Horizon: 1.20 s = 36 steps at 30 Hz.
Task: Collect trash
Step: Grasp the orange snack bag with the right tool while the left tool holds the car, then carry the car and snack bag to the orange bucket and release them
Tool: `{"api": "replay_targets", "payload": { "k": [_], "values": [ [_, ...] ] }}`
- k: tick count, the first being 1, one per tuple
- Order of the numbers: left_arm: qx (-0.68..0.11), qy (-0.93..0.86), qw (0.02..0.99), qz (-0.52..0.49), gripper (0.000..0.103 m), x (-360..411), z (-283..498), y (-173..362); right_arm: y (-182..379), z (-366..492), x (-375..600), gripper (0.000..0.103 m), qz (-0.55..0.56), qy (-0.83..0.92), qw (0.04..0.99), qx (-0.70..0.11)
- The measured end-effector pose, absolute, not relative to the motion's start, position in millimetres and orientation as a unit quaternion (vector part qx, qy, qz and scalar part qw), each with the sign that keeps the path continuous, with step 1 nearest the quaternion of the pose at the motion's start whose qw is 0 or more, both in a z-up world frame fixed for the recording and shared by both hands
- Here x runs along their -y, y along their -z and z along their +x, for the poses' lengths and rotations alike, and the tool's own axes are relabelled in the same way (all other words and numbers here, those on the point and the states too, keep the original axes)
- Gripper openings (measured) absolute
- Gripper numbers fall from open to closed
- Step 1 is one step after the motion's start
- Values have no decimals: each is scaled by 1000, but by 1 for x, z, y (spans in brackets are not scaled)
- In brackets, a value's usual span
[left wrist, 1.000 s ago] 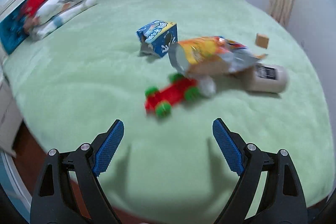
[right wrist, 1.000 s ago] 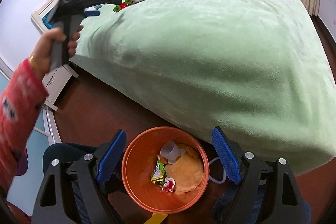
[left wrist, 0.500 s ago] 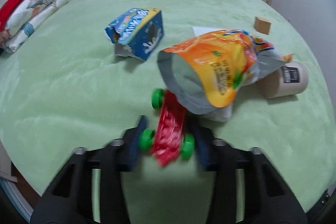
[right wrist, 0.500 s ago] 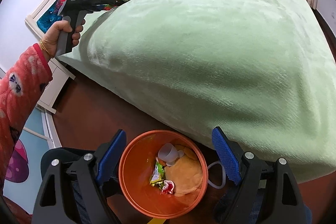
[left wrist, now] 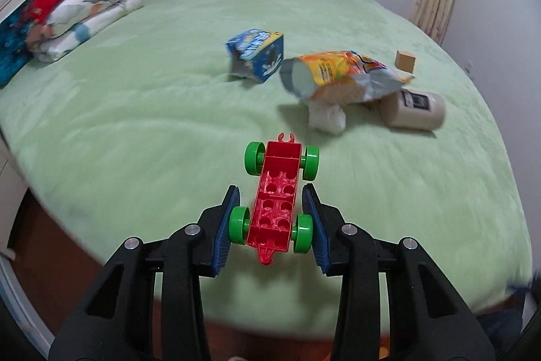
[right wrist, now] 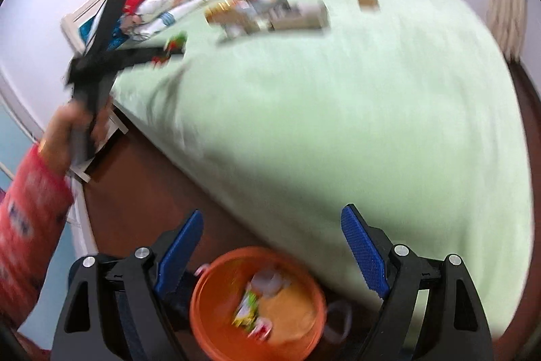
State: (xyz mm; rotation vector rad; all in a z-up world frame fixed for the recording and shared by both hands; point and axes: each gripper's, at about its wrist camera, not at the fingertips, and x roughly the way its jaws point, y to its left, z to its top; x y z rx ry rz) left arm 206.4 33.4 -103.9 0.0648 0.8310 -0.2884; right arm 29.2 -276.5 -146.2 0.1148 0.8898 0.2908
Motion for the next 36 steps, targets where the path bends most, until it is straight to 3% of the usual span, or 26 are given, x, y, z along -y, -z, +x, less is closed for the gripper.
{"api": "replay_targets", "payload": {
  "k": [8,20,21,25,36],
  "values": [
    [-407,121,905,-2,38,-71,134,104,90,145,191,91,-130,-131,931,-316],
    [-405,124,906,-28,38,-94,88,108,120,295,92,91,-278,-20,919,-281],
    [-405,125,905,-30,38,-94,88,108,122,301,89,78,-284,-14,915,-286],
    [-406,125,905,-35,38,-96,87,109,113,305,95,73,-283,-3,915,-287],
    [-390,140,910,-23,38,-72,66,92,28,233,152,71,-187,-41,953,-235]
  ]
}}
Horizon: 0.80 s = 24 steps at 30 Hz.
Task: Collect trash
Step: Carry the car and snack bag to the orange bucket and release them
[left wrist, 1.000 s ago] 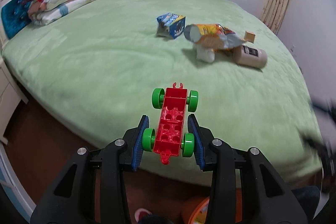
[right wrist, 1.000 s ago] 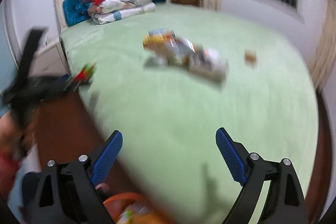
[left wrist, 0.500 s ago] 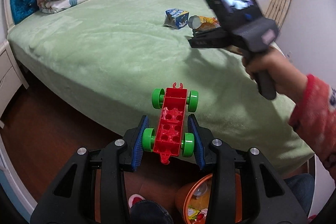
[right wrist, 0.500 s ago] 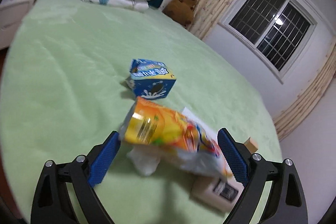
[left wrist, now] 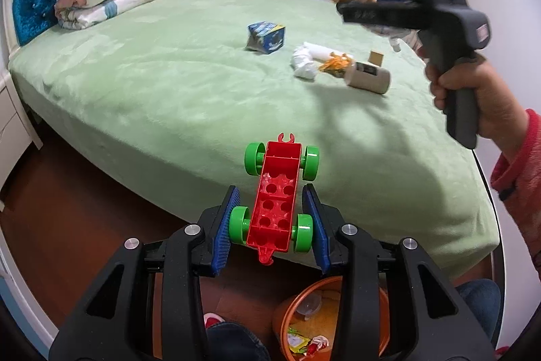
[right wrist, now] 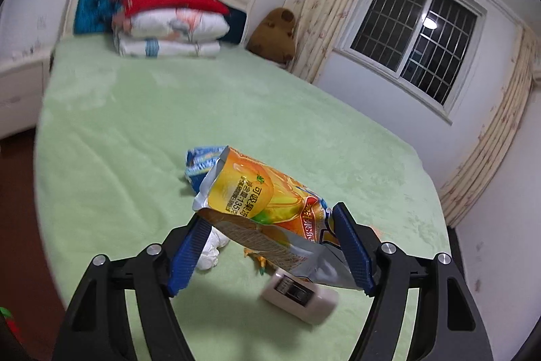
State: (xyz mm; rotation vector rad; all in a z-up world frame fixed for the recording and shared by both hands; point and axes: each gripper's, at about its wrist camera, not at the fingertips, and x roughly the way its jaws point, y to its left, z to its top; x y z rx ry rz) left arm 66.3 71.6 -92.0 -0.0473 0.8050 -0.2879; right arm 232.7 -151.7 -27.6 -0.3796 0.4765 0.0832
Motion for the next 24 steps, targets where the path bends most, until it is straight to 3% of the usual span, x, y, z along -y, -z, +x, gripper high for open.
{"api": "replay_targets", "payload": {
  "k": [13,24],
  "values": [
    [-366,158,917,13,38,-32,20,58,-31,82,239,72,-68,-136,961,-231],
    [-404,184,895,42,38,-1,-24,89,32,-27,286,72,32,-203,926,-316]
  ]
}}
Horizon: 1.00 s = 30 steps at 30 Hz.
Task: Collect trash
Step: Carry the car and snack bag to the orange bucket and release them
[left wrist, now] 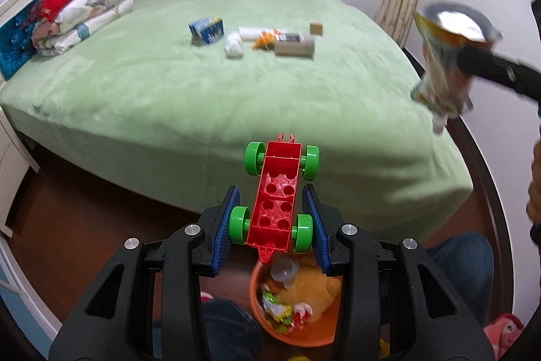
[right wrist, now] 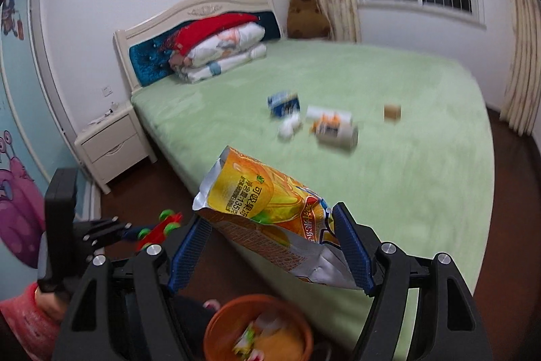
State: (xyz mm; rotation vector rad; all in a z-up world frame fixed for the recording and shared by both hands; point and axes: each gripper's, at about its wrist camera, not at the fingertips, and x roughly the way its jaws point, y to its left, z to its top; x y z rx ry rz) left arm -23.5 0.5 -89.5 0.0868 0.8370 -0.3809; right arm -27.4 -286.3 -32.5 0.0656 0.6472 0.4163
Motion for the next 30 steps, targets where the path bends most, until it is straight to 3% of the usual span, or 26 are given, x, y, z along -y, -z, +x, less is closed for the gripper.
{"api": "replay_targets", "payload": {
  "k": [16,30],
  "values": [
    [-524,192,829,41,38,23,-56,204,197,-83,298,72,130,-194,846,-480],
    [-570,172,802,51,38,30,-58,250,242,-77,284,72,215,-198,804,-519]
  ]
}}
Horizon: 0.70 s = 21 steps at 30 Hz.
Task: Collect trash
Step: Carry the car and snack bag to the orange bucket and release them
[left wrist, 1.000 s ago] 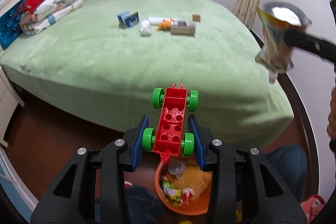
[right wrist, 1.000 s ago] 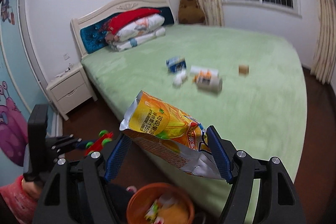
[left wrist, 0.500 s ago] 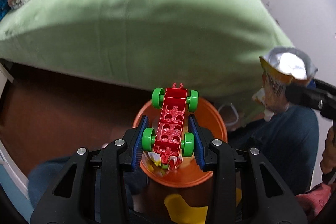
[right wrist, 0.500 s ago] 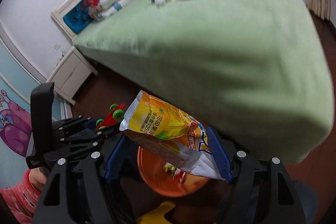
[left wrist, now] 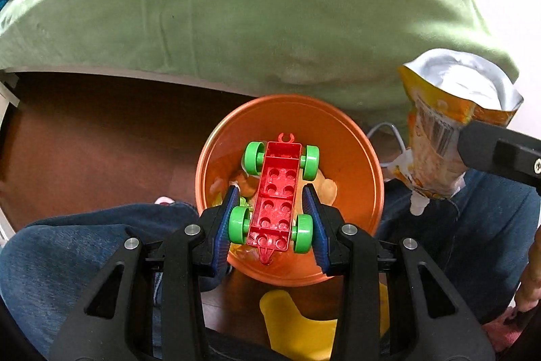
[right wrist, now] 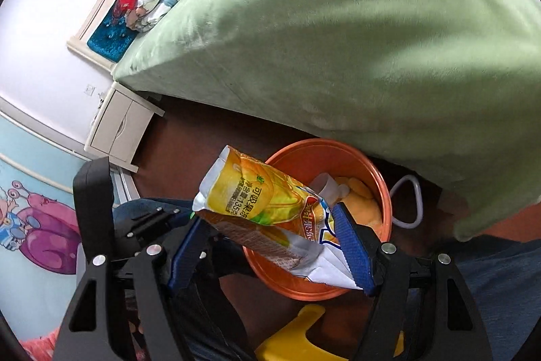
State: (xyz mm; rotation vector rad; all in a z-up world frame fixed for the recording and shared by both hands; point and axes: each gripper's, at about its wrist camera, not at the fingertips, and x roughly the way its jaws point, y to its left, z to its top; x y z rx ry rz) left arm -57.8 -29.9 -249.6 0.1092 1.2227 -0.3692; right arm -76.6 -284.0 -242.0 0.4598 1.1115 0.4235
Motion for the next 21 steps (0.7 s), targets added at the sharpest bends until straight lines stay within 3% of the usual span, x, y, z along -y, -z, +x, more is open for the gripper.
{"api": "replay_targets", "payload": {
  "k": [4,5,7,21],
  "values": [
    [-575,171,799,51,43,31,-56,251,245,-74,285,76,237,-199,797,-519],
    [-576,166,799,53,48,33,-52,252,246,-73,287,79,246,-195,794,-520],
    [-570,154,805,58,75,35,-50,251,245,-71,293,90,263,-184,793,-518],
    [-560,142,814,52,76,23,-47,245,223,-74,306,90,246,-166,817,-495]
  ]
}}
